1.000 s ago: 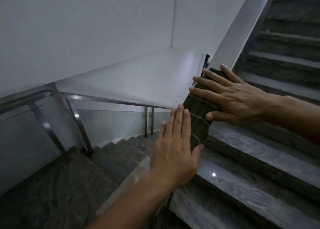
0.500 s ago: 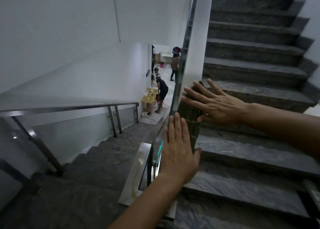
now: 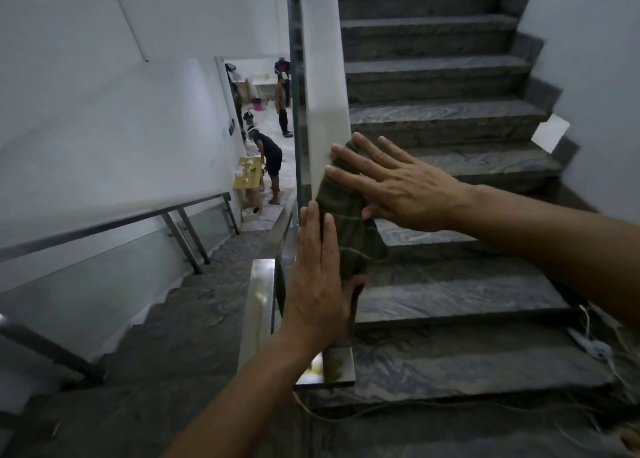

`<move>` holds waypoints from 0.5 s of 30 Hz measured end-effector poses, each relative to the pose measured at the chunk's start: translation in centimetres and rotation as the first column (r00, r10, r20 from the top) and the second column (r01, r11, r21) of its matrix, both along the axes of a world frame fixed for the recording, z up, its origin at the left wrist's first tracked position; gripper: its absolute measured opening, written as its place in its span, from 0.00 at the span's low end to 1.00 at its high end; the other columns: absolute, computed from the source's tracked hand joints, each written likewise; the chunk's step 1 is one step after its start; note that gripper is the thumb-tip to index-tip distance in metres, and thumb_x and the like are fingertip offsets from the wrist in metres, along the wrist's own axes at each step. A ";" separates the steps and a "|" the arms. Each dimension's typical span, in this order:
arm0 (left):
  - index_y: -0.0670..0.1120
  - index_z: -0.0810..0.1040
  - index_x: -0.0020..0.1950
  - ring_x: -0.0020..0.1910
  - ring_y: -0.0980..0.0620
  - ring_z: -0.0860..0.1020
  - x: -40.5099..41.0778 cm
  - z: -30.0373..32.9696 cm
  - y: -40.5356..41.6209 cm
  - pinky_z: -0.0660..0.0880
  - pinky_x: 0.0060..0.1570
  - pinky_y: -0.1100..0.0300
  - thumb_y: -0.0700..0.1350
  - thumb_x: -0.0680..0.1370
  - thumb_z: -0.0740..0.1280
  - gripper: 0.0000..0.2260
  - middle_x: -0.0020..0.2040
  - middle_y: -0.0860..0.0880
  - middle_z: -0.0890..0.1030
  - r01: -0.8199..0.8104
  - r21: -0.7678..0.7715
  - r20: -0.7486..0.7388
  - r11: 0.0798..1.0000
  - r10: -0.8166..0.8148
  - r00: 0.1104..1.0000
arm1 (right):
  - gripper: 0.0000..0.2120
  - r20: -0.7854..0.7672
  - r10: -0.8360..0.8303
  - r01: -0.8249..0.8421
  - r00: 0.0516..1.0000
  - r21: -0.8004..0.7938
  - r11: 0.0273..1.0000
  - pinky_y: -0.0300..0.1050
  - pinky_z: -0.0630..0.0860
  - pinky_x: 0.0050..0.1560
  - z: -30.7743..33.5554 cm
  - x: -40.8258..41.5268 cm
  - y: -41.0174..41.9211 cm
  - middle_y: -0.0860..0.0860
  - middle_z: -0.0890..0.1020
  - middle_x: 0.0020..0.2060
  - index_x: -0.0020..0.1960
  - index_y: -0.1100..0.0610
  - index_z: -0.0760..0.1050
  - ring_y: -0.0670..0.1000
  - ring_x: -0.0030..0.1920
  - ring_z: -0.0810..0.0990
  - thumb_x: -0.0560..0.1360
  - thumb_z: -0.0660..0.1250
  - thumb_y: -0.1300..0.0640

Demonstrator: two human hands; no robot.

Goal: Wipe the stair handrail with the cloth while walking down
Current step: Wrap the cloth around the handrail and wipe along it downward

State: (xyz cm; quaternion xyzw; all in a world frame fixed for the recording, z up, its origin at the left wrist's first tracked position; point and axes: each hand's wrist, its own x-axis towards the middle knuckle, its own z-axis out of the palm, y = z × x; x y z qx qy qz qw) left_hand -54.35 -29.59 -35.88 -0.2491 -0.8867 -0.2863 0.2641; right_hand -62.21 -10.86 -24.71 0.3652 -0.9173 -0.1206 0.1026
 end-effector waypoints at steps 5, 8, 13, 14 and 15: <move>0.36 0.46 0.75 0.77 0.39 0.42 -0.6 -1.6 -0.8 0.50 0.74 0.38 0.40 0.76 0.65 0.36 0.78 0.42 0.43 0.188 0.120 -0.046 0.975 -0.184 0.982 | 0.28 -0.043 -0.100 0.094 0.994 -0.132 0.987 0.58 0.37 0.75 -3.2 4.1 -0.5 0.49 0.38 0.77 0.76 0.43 0.36 0.54 0.76 0.34 0.80 0.45 0.45; 0.33 0.44 0.75 0.77 0.39 0.40 -1.0 -3.2 -1.9 0.43 0.75 0.42 0.33 0.74 0.64 0.37 0.77 0.38 0.42 0.293 0.109 -0.100 0.950 -0.283 0.954 | 0.28 -0.022 -0.220 0.207 0.975 -0.260 0.943 0.55 0.37 0.76 -5.5 6.2 -1.1 0.45 0.36 0.76 0.76 0.40 0.37 0.49 0.76 0.33 0.80 0.46 0.46; 0.37 0.37 0.75 0.77 0.43 0.35 0.1 -5.4 -3.8 0.45 0.75 0.39 0.28 0.71 0.63 0.42 0.77 0.44 0.34 0.480 0.081 -0.051 0.874 -0.477 0.877 | 0.29 0.059 -0.348 0.344 0.936 -0.370 0.863 0.58 0.47 0.76 -7.6 9.8 -2.8 0.44 0.40 0.77 0.75 0.38 0.36 0.49 0.77 0.39 0.79 0.49 0.45; 0.40 0.35 0.75 0.76 0.44 0.34 0.4 -5.9 -4.3 0.45 0.75 0.39 0.30 0.72 0.64 0.44 0.76 0.47 0.32 0.497 0.051 -0.028 0.866 -0.496 0.868 | 0.29 0.035 -0.374 0.360 0.927 -0.364 0.859 0.59 0.49 0.76 -7.9 10.5 -3.5 0.46 0.41 0.78 0.75 0.40 0.36 0.50 0.77 0.41 0.79 0.48 0.44; 0.42 0.34 0.75 0.76 0.45 0.34 0.7 -6.6 -4.9 0.45 0.75 0.40 0.32 0.72 0.64 0.44 0.76 0.48 0.31 0.506 0.019 0.000 0.862 -0.506 0.862 | 0.30 0.004 -0.401 0.375 0.916 -0.357 0.855 0.60 0.50 0.76 -8.3 11.1 -4.1 0.48 0.41 0.78 0.75 0.42 0.36 0.52 0.77 0.43 0.79 0.47 0.44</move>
